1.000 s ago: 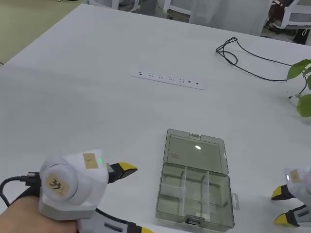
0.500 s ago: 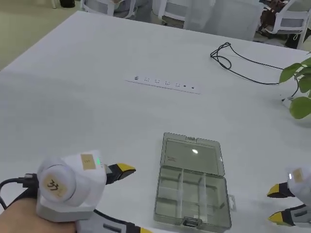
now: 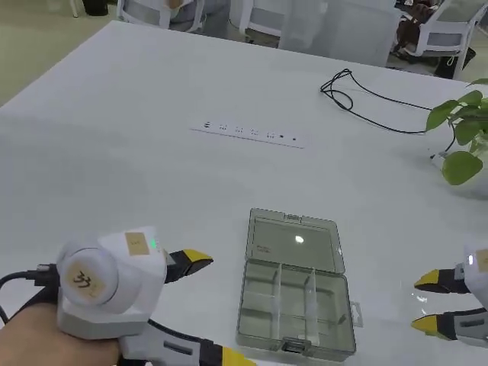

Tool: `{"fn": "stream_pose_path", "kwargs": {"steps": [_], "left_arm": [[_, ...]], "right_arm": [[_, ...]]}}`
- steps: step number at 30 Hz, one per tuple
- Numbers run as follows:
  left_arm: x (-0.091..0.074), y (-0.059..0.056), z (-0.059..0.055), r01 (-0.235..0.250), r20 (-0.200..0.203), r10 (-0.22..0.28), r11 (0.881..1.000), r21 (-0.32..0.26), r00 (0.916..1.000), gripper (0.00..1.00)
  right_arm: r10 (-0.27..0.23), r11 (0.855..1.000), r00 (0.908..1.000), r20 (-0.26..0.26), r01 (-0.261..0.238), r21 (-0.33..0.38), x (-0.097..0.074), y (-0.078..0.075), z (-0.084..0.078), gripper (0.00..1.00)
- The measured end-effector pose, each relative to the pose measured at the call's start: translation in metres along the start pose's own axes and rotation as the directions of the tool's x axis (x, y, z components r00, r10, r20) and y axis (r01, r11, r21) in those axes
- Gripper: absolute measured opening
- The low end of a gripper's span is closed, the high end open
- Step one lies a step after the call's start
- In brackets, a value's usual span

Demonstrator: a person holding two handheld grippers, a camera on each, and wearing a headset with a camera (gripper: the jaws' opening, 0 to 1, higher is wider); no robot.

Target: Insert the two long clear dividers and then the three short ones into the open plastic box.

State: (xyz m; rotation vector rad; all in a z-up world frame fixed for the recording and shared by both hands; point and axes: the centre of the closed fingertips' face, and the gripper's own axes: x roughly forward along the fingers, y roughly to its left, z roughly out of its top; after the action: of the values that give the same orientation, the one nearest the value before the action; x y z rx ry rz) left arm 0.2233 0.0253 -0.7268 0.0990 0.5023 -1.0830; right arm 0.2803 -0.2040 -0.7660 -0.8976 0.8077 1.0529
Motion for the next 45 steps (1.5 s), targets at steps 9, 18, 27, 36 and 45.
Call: {"fn": "stream_pose_path", "kwargs": {"steps": [9, 18, 27, 36, 45], "left_arm": [[0.002, -0.003, 0.022, 0.003, 0.046, -0.001, 1.0, -0.029, 0.9989, 0.89], [0.006, -0.005, 0.043, 0.019, 0.096, -0.008, 0.993, -0.114, 0.9954, 0.86], [0.009, -0.009, 0.068, 0.072, 0.182, -0.021, 0.958, -0.277, 0.9831, 0.77], [0.017, -0.018, 0.079, 0.127, 0.206, -0.047, 0.911, -0.393, 0.9775, 0.63], [0.024, -0.031, 0.081, 0.17, 0.215, -0.077, 0.873, -0.457, 0.9736, 0.45]], "right_arm": [[-0.062, 0.998, 0.9948, 0.08, 0.062, -0.004, -0.028, 0.004, 0.041, 0.33], [-0.094, 0.995, 0.9878, 0.124, 0.099, -0.033, -0.042, 0.015, 0.077, 0.33], [-0.101, 0.991, 0.9827, 0.155, 0.114, -0.074, -0.046, 0.034, 0.108, 0.33], [-0.104, 0.986, 0.9795, 0.173, 0.125, -0.114, -0.048, 0.049, 0.134, 0.33], [-0.093, 0.982, 0.977, 0.192, 0.121, -0.142, -0.05, 0.063, 0.155, 0.33]]}}
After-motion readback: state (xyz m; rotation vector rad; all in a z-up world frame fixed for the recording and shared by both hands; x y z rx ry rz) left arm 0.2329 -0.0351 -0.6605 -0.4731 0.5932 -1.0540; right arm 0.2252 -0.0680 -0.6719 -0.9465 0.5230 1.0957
